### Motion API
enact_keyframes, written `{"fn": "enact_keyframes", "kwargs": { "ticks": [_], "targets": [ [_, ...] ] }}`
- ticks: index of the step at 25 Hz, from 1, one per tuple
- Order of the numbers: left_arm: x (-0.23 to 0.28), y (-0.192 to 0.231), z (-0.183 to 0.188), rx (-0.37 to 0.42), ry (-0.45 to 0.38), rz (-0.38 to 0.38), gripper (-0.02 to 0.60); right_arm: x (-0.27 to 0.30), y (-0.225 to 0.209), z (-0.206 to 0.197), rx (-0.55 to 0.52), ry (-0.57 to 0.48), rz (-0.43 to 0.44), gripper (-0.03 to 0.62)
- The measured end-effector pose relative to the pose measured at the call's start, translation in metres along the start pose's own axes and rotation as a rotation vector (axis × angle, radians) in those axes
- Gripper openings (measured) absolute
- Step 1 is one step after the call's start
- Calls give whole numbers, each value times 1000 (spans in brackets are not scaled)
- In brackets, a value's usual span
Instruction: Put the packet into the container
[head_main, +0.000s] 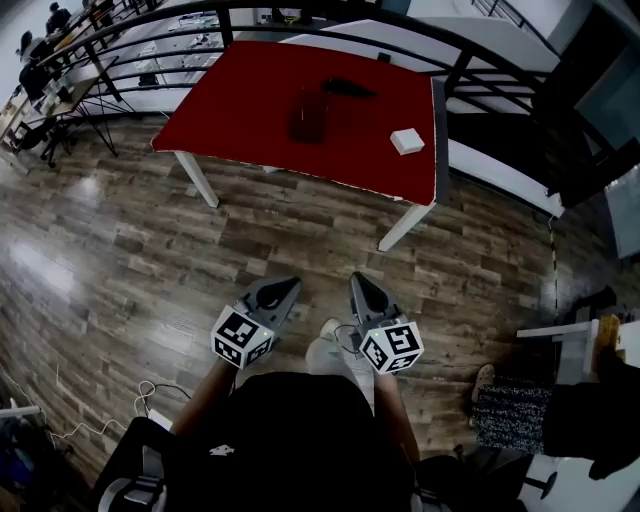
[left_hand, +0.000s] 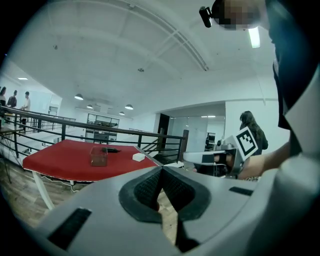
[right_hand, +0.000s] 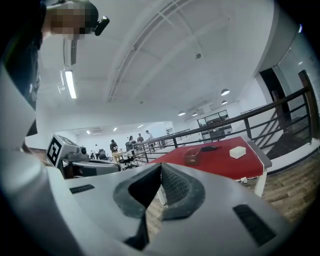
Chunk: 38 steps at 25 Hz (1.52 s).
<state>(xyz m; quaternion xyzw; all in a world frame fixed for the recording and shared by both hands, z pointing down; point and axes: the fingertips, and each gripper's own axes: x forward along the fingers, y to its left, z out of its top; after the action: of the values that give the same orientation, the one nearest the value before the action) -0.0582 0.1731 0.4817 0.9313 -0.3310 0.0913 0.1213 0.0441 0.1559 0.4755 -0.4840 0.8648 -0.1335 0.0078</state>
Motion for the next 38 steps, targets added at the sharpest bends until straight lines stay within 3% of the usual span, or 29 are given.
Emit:
{"fn": "enact_keyframes", "kwargs": {
  "ticks": [8, 22, 38],
  "targets": [
    [66, 16, 27, 22, -28, 31, 5, 24, -64, 26, 1, -4, 15, 21],
    [144, 5, 47, 56, -12, 49, 5, 28, -147, 36, 16, 7, 22, 21],
    [199, 44, 65, 58, -23, 86, 5, 71, -199, 39, 6, 51, 60, 22]
  ]
}}
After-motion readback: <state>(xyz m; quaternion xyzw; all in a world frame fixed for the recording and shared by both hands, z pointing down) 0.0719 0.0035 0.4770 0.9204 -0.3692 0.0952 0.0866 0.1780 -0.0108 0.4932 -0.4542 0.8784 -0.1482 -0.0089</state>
